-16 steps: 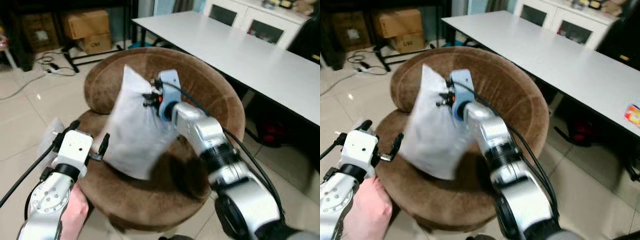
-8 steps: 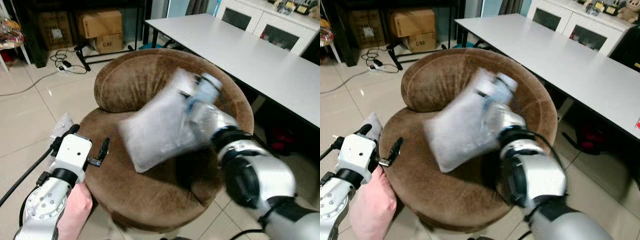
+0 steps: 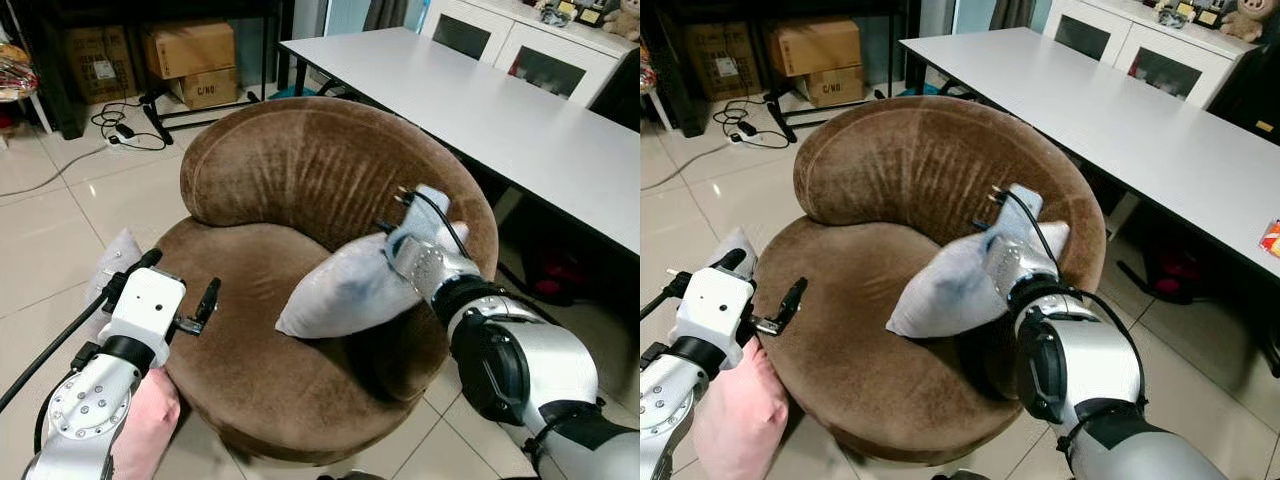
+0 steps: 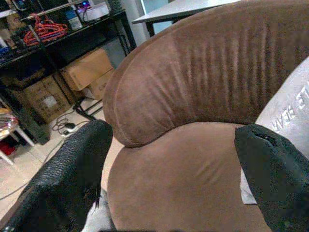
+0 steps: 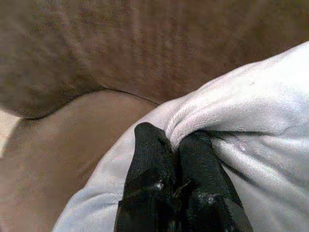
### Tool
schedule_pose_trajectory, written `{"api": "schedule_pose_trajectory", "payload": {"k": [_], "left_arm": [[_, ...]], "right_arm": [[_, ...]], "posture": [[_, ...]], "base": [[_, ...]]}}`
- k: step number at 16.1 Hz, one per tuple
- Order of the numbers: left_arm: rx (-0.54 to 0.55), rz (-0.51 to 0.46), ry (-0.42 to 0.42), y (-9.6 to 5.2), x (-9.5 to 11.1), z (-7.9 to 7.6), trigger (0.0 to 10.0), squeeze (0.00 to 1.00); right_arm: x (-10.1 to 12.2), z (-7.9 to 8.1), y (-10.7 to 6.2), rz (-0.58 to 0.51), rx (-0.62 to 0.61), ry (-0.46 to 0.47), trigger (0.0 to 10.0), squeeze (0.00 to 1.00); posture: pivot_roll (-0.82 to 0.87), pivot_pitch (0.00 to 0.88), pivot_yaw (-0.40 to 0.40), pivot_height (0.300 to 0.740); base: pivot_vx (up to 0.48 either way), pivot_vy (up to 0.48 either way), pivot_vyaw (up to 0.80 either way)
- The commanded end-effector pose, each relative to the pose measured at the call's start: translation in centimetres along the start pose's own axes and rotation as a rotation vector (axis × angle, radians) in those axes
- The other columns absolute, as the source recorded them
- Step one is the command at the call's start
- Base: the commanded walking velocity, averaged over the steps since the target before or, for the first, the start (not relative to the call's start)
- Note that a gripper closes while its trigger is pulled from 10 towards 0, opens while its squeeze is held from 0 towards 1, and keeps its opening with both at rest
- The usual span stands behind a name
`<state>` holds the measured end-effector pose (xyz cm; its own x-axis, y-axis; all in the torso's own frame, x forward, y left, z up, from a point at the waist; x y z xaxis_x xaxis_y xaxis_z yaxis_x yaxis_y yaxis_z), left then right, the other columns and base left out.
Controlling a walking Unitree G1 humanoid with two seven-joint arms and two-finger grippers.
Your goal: Move the pillow to the sofa from floor
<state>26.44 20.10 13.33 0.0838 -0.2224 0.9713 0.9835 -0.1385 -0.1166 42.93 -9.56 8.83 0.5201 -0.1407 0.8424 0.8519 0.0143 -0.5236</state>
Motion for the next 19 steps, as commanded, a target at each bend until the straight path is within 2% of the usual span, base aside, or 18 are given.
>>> {"api": "schedule_pose_trajectory", "payload": {"k": [1, 2, 4, 5, 8, 13, 15, 16, 19], "left_arm": [[0.004, -0.01, 0.01, -0.2, 0.4, 0.0, 10.0, 0.0], [0.011, -0.007, 0.01, -0.4, 0.3, -0.1, 10.0, 0.0], [0.019, -0.008, 0.007, -0.6, 0.3, -0.2, 10.0, 0.0], [0.02, -0.009, 0.008, -0.7, 0.4, -0.3, 10.0, 0.0], [0.016, -0.002, 0.015, -1.1, 0.4, -0.4, 10.0, 0.0], [0.026, 0.012, 0.011, -1.8, 0.2, -0.7, 10.0, 0.0], [0.038, 0.017, 0.0, -2.1, 0.0, -1.0, 10.0, 0.0], [0.047, 0.019, -0.005, -2.1, 0.0, -1.0, 10.0, 0.0], [0.058, 0.024, -0.012, -2.6, -0.1, -1.2, 10.0, 0.0]], "right_arm": [[2.4, 1.1, -0.3, -0.078, 0.045, -0.025, 10.0, 0.0], [3.7, 2.8, -0.7, -0.131, 0.138, -0.022, 10.0, 0.0], [5.2, 5.1, -1.4, -0.197, 0.282, -0.026, 10.0, 0.0], [5.4, 6.1, -1.7, -0.213, 0.338, -0.065, 10.0, 0.0], [4.8, 6.7, -1.6, -0.202, 0.297, -0.211, 10.0, 0.0], [4.8, 8.1, -2.0, -0.197, 0.297, -0.264, 10.0, 0.0], [4.3, 8.8, -2.1, -0.195, 0.273, -0.336, 10.0, 0.0], [4.0, 8.6, -2.0, -0.192, 0.209, -0.393, 10.0, 0.0], [3.6, 7.1, -1.6, -0.163, 0.094, -0.369, 10.0, 0.0]], "posture": [[0.11, 0.0, -0.145, 0.74], [0.12, 0.0, -0.167, 0.74], [0.13, 0.0, -0.176, 0.74], [0.14, 0.0, -0.184, 0.74], [0.14, 0.0, -0.184, 0.74], [0.15, 0.0, -0.207, 0.74], [0.15, 0.0, -0.23, 0.74], [0.15, 0.0, -0.234, 0.74], [0.17, 0.0, -0.254, 0.74]], "base": [[0.0, 0.0, 0.0], [0.0, 0.0, 0.0], [0.0, 0.0, 0.0], [0.0, 0.0, 0.0], [0.0, 0.0, 0.0], [0.0, 0.0, 0.0], [0.0, 0.0, 0.0], [0.0, 0.0, 0.0], [0.0, 0.0, 0.0]]}}
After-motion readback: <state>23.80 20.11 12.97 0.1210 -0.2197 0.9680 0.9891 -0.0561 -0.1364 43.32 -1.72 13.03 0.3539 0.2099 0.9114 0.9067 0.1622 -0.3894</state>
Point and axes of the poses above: a point about 5 cm out from each wrist's last joint towards the gripper, its own y axis pointing out of the wrist towards the gripper, its own x axis along the axis of the wrist's last joint, z = x × y, the point moved 5 cm from there along y, pointing out of the wrist towards the gripper, and after that the axes turned 13 degrees about -y, right-handed, at the moved point
